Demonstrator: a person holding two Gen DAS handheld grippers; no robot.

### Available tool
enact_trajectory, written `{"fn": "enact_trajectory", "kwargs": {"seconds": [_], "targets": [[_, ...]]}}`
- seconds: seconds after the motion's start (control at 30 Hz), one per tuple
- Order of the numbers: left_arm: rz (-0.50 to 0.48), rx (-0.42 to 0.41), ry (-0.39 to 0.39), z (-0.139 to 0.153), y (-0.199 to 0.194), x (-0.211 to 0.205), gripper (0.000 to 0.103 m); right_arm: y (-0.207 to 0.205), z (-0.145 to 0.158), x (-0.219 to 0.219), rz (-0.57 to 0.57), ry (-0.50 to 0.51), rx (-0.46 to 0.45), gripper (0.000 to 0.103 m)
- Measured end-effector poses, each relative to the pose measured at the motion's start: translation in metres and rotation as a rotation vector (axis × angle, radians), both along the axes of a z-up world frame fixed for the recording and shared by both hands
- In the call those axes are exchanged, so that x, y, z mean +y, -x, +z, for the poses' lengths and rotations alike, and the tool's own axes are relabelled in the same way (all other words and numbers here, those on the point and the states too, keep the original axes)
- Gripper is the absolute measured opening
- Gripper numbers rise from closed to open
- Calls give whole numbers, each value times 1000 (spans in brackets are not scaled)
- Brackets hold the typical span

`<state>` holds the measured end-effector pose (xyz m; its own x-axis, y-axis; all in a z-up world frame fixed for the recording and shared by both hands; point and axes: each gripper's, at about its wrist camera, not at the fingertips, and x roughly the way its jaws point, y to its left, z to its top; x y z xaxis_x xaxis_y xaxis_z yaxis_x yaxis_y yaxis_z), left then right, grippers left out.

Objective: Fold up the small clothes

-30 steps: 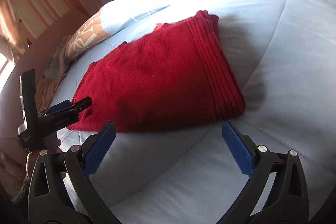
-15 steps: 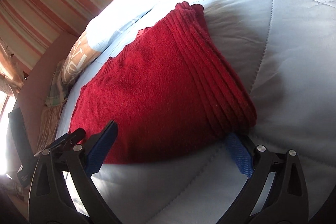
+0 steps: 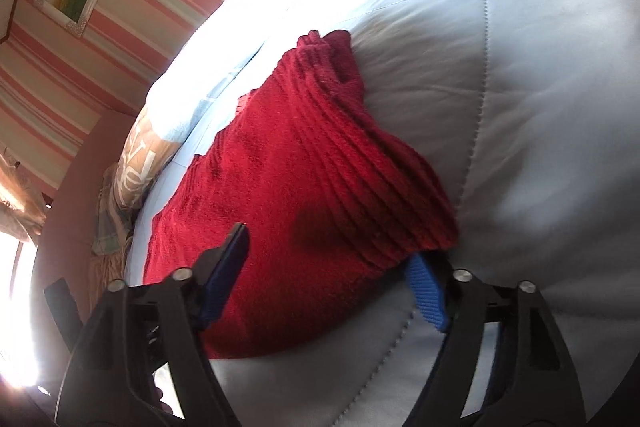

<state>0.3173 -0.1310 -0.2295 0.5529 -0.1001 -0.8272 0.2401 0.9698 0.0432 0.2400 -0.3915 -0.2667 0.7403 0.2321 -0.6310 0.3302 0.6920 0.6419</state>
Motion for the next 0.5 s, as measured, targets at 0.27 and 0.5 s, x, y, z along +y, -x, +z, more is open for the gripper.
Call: {"fn": "enact_trajectory", "kwargs": {"seconds": [0.27,0.5], "targets": [[11,12,-4,-4,-4,-3,101,-8,-3,-5,11,-3,5,25],[16,14,-6,-5,-4,-3,101,-3,18,17,39,163,-31,22]]}}
